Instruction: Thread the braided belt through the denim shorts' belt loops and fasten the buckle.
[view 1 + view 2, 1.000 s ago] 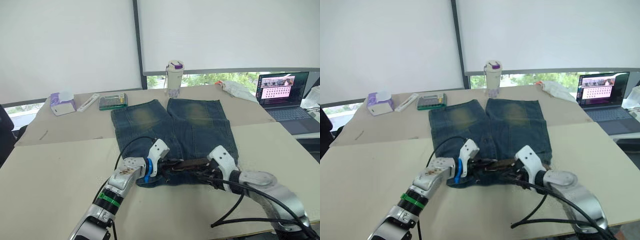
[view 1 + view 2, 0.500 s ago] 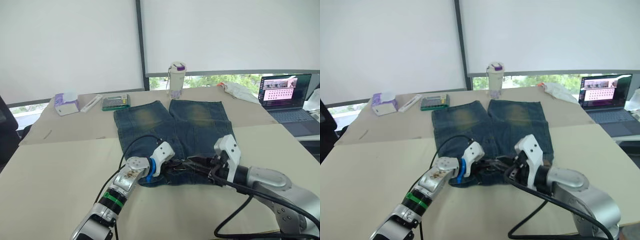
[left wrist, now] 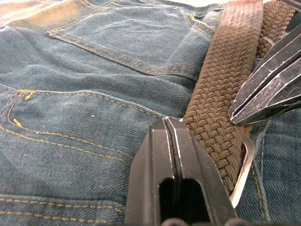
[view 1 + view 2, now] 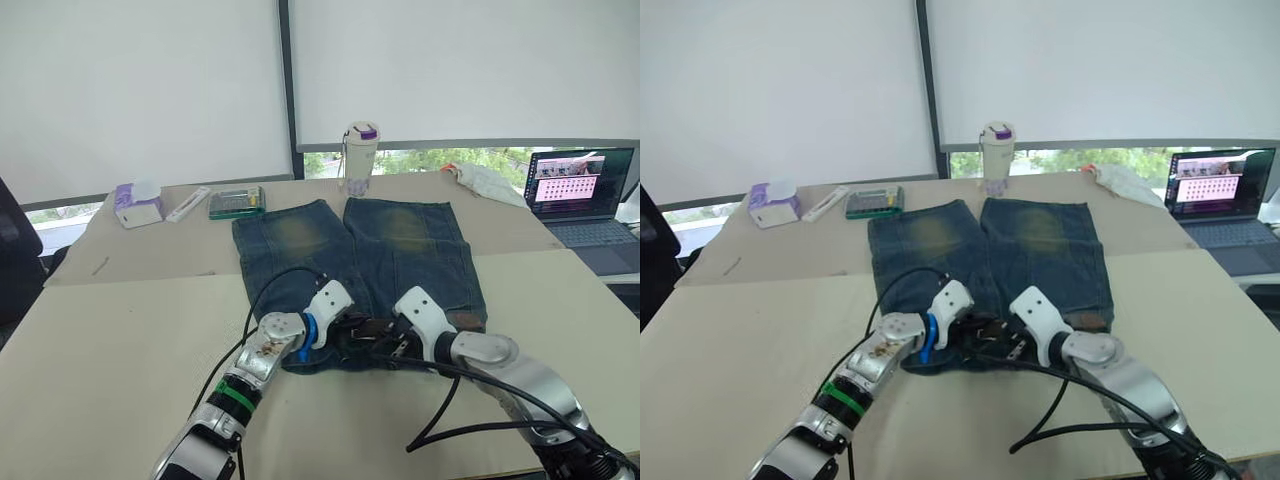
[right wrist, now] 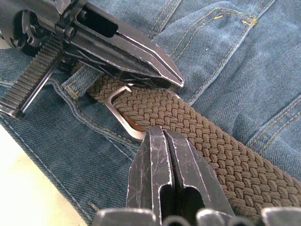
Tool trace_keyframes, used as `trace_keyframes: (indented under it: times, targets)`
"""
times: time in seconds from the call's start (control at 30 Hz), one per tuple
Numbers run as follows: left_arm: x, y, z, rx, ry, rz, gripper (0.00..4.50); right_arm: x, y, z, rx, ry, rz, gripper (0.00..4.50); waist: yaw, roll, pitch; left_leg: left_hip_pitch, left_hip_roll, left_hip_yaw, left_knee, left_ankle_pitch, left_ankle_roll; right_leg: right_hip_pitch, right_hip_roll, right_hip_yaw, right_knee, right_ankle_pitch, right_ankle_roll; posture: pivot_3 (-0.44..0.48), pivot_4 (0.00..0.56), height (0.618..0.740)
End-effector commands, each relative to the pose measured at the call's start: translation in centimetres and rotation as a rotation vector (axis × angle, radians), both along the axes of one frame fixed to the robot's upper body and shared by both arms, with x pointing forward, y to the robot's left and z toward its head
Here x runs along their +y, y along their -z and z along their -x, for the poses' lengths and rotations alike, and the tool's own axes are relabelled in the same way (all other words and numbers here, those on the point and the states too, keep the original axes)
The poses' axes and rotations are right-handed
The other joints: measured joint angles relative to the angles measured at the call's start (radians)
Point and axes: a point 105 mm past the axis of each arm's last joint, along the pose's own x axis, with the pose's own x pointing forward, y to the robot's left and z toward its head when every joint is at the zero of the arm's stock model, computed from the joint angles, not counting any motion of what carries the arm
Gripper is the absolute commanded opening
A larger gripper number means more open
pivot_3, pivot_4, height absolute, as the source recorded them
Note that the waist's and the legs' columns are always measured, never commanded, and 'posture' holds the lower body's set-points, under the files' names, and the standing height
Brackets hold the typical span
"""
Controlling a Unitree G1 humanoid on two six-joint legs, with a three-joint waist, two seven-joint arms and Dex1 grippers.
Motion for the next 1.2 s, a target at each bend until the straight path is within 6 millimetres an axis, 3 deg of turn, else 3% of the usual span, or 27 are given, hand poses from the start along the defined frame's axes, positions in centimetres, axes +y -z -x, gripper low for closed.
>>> trace_keyframes:
  times: [0.03, 0.17, 0.23, 0.37, 0.53, 0.63, 0.7, 0.8, 0.83, 0.9, 0.93, 1.0, 1.07, 1.2]
  targets:
    - [2.7, 3.3, 0.3, 0.143, -0.083, -0.036, 0.0, -1.5, 1.6, 0.1, 0.054, 0.05, 0.016, 0.04, -0.004, 0.0, 0.0, 0.0, 0.0, 0.0, 0.0, 0.0, 0.0, 0.0, 0.0, 0.0, 0.0, 0.0, 0.0, 0.0, 0.15, 0.74]
    - [4.2, 0.2, -0.8, 0.188, -0.17, 0.178, 0.0, -1.7, 1.6, 0.2, 0.048, 0.057, -0.005, 0.04, -0.021, 0.001, 0.0, 0.0, 0.0, -0.001, 0.0, 0.0, 0.0, -0.001, 0.0, 0.0, 0.0, 0.0, 0.0, 0.0, 0.15, 0.74]
    - [4.8, -1.5, -0.7, 0.229, -0.161, 0.279, 0.0, -1.3, 0.6, 0.2, 0.024, 0.052, -0.065, 0.04, -0.03, 0.001, 0.002, 0.0, 0.0, -0.001, -0.001, 0.0, 0.0, -0.002, 0.001, 0.0, 0.0, 0.0, 0.0, 0.0, 0.15, 0.74]
    - [4.7, -3.5, 0.6, 0.242, -0.053, 0.309, 1.06, -1.3, -0.6, 0.2, -0.02, 0.055, -0.112, 0.0, -0.035, 0.007, 0.01, -0.002, 0.001, -0.001, -0.002, 0.001, -0.001, -0.004, 0.001, 0.0, 0.001, 0.002, -0.003, 0.0, 0.15, 0.74]
    - [2.5, -4.1, 2.0, 0.26, 0.056, 0.285, 2.78, -1.7, -0.6, 0.2, -0.021, 0.088, -0.139, 0.0, -0.029, 0.005, 0.014, -0.003, -0.001, -0.001, -0.002, 0.001, -0.002, -0.004, 0.0, 0.0, -0.001, 0.004, -0.007, 0.0, 0.15, 0.74]
    - [0.3, -2.5, 2.3, 0.275, 0.085, 0.204, 2.19, -1.3, -2.0, 0.2, -0.071, 0.066, -0.193, 0.0, -0.023, 0.004, 0.016, -0.003, -0.001, -0.001, -0.002, 0.001, -0.001, -0.004, 0.0, 0.0, -0.001, 0.004, -0.007, 0.0, 0.15, 0.74]
    - [-0.1, -1.3, 1.5, 0.245, 0.049, 0.128, 1.48, -1.2, -3.0, 0.3, -0.109, 0.064, -0.235, 0.0, -0.019, 0.003, 0.018, -0.003, -0.001, -0.001, -0.003, 0.001, -0.001, -0.004, 0.0, 0.0, 0.0, 0.004, -0.007, 0.0, 0.15, 0.74]
    - [-0.4, -2.6, 1.3, 0.213, 0.079, 0.191, 0.48, -1.6, -4.1, 1.3, -0.132, 0.062, -0.255, 0.0, -0.019, 0.003, 0.019, -0.004, 0.0, -0.001, -0.002, 0.001, -0.001, -0.004, 0.0, 0.0, 0.0, 0.004, -0.006, 0.0, 0.15, 0.74]
    - [-0.3, -2.8, 1.4, 0.195, 0.098, 0.184, 0.14, -1.7, -4.3, 1.8, -0.134, 0.049, -0.253, 0.29, -0.019, 0.004, 0.02, -0.004, 0.0, -0.002, -0.002, 0.001, -0.002, -0.004, 0.0, 0.0, -0.001, 0.004, -0.006, 0.0, 0.15, 0.74]
    - [0.0, -3.3, 1.6, 0.152, 0.133, 0.158, 0.0, -2.0, -4.7, 2.8, -0.147, 0.035, -0.234, 0.88, -0.019, 0.004, 0.021, -0.004, 0.0, -0.001, -0.002, 0.001, -0.002, -0.005, 0.0, 0.0, -0.001, 0.004, -0.006, 0.0, 0.15, 0.74]
    - [0.1, -3.8, 1.8, 0.14, 0.166, 0.152, 0.46, -3.0, -4.8, 2.9, -0.186, 0.069, -0.157, 1.34, -0.02, 0.004, 0.021, -0.005, 0.0, -0.001, -0.003, 0.002, -0.003, -0.005, 0.0, 0.0, -0.001, 0.003, -0.006, 0.0, 0.15, 0.74]
    - [0.4, -4.5, 1.9, 0.088, 0.201, 0.124, 0.86, -5.1, -5.2, 3.0, -0.257, 0.142, -0.011, 1.89, -0.019, 0.006, 0.023, -0.005, 0.0, -0.001, -0.002, 0.002, -0.003, -0.006, 0.0, 0.0, -0.001, 0.003, -0.005, 0.0, 0.15, 0.74]
    - [0.6, -5.2, 2.0, 0.065, 0.231, 0.12, 1.57, -6.3, -5.6, 3.6, -0.292, 0.149, 0.091, 2.62, -0.018, 0.006, 0.023, -0.006, -0.001, -0.001, -0.002, 0.002, -0.003, -0.006, -0.001, 0.0, -0.001, 0.001, -0.002, 0.0, 0.15, 0.74]
    - [0.6, -6.3, 2.3, 0.005, 0.279, 0.093, 2.85, -9.3, -5.9, 3.8, -0.309, 0.175, 0.303, 2.63, -0.018, 0.006, 0.024, -0.008, -0.001, -0.001, -0.002, 0.002, -0.003, -0.006, -0.001, 0.0, -0.001, 0.0, 0.0, 0.0, 0.15, 0.74]
